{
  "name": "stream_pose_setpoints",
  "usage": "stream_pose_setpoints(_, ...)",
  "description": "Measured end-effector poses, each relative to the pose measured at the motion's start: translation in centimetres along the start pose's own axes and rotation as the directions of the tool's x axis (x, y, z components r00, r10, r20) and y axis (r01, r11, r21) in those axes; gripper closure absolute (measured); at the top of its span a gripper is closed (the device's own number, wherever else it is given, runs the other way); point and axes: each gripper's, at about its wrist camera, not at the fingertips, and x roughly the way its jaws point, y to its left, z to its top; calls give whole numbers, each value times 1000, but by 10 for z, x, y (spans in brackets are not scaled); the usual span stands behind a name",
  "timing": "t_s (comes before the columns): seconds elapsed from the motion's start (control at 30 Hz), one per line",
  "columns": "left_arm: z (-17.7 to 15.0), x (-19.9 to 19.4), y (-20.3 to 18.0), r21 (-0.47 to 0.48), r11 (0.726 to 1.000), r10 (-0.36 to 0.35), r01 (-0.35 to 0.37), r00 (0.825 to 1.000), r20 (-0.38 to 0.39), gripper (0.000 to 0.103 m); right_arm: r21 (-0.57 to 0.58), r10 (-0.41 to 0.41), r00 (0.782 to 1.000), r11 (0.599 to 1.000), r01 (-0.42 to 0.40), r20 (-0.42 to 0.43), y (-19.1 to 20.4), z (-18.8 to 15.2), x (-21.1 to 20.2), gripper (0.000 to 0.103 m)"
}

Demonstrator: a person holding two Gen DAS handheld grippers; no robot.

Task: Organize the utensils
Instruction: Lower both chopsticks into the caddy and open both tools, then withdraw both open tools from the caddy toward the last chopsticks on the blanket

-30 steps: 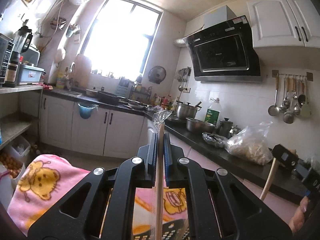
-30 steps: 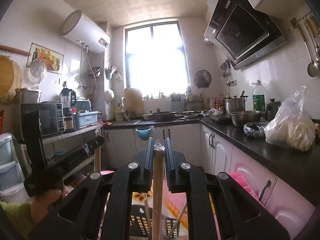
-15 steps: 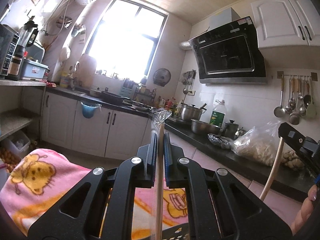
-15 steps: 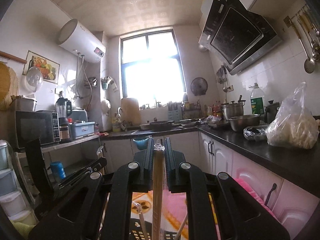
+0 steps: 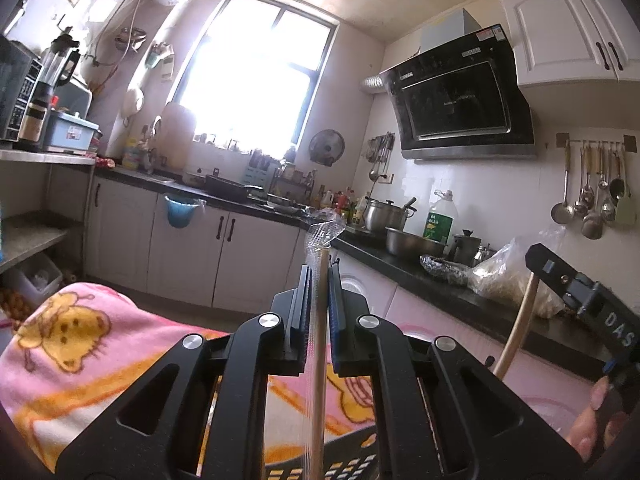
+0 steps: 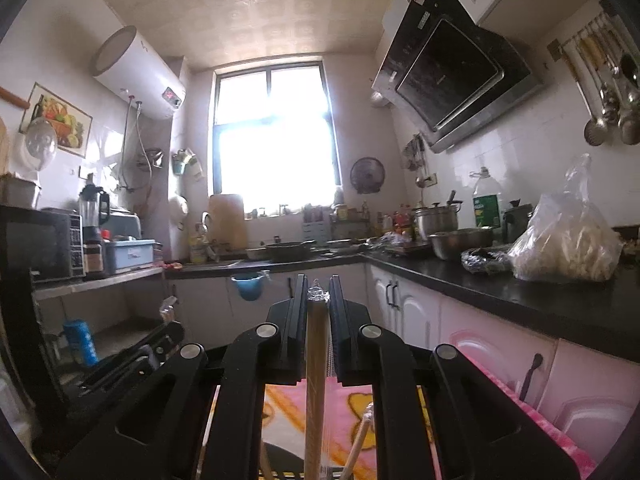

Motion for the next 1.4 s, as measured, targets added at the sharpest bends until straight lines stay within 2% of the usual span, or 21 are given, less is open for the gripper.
stream_pose_setpoints(0.03,-1,-1,1,-2,1000,-1,1,1000,-4,99,-5,-5,1000,1000,5,2,0,-2,0,92)
stream_pose_setpoints(0.2,-5,-7,6,-1,1000,-17,17,1000,-22,82,12,-21,1000,1000,21,-3,-2,-11,5,92)
stream_pose_setpoints(0.37,-7,-16,8,4,1000,-23,24,999,-35,72,29,-21,1000,999,20,0,-4,-16,3,91)
stream_pose_setpoints(0.47,-8,-23,13,-13,1000,-27,26,998,-49,68,40,-11,1000,999,12,-25,-6,-18,5,89)
stream_pose_setpoints(0.5,-9,-24,14,-19,999,-28,27,998,-56,64,45,-4,999,999,6,-38,-7,-19,5,86)
stream_pose_setpoints(0.6,-11,-28,21,-67,996,-62,56,994,-93,58,75,25,998,997,-21,-54,-10,-18,-3,62)
stream_pose_setpoints(0.73,-12,-37,28,-102,994,-62,48,990,-129,53,65,55,995,997,-50,-82,-10,-16,-14,57)
stream_pose_setpoints(0.83,-10,-46,29,-114,993,-59,42,987,-149,44,65,82,990,995,-75,-115,-10,-15,-23,54)
stream_pose_setpoints(1.0,-13,-66,32,-130,991,-60,34,978,-198,16,55,108,976,994,-99,-190,-6,-17,-44,51)
stream_pose_setpoints(1.07,-15,-74,34,-140,990,-64,34,974,-218,12,51,119,970,993,-111,-212,-4,-19,-54,47)
stream_pose_setpoints(1.13,-17,-83,35,-135,991,-54,23,972,-230,12,48,132,962,991,-124,-237,-1,-21,-64,43)
stream_pose_setpoints(1.4,-25,-111,31,-109,994,-46,17,959,-279,12,83,126,922,991,-103,-366,0,-40,-98,42)
